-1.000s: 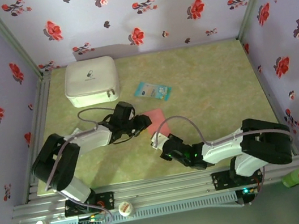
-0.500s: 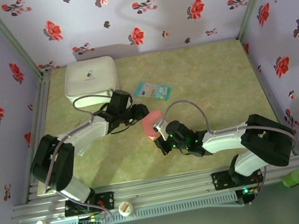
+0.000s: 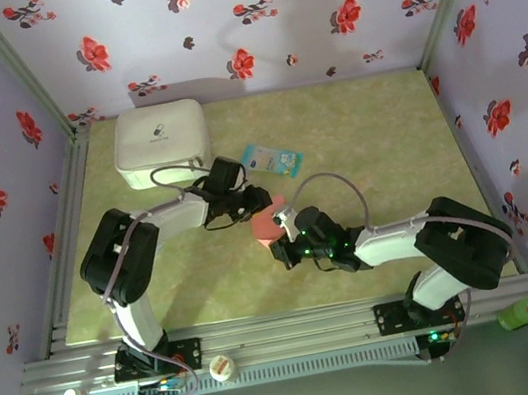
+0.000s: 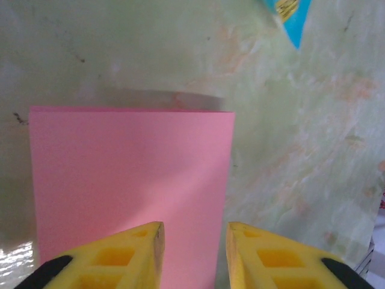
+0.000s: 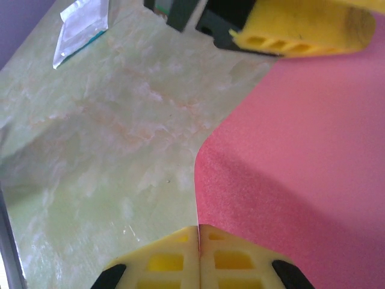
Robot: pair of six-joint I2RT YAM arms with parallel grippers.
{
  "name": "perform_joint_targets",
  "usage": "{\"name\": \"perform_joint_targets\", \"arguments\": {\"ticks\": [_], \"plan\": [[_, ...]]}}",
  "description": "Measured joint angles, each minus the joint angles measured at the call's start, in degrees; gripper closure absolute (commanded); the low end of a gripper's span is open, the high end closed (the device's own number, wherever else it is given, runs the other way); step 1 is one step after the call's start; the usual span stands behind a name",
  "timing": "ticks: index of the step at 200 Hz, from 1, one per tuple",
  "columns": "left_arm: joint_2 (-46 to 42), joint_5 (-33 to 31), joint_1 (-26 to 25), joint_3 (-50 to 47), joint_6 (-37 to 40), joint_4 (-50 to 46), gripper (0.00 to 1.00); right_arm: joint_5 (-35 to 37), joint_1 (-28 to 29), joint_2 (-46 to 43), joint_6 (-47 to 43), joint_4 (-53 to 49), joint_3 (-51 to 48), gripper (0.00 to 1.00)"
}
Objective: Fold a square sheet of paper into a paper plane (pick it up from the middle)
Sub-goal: Third fold the triangle at the center of the table.
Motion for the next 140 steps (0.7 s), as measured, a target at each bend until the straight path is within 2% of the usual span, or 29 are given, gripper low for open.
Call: {"name": "perform_joint_targets", "arguments": {"ticks": [42,140], "plan": [[3.3,1.1,0.0,0.0,0.0,0.7,0.7,-1.9,-1.4,1.0,1.6,0.7,0.0,0.94],[4.0,1.6,0.0,-0.5,0.0,1.6,0.73,-5.1,-3.7,2.9,4.6,1.5,0.0,0.88]]}}
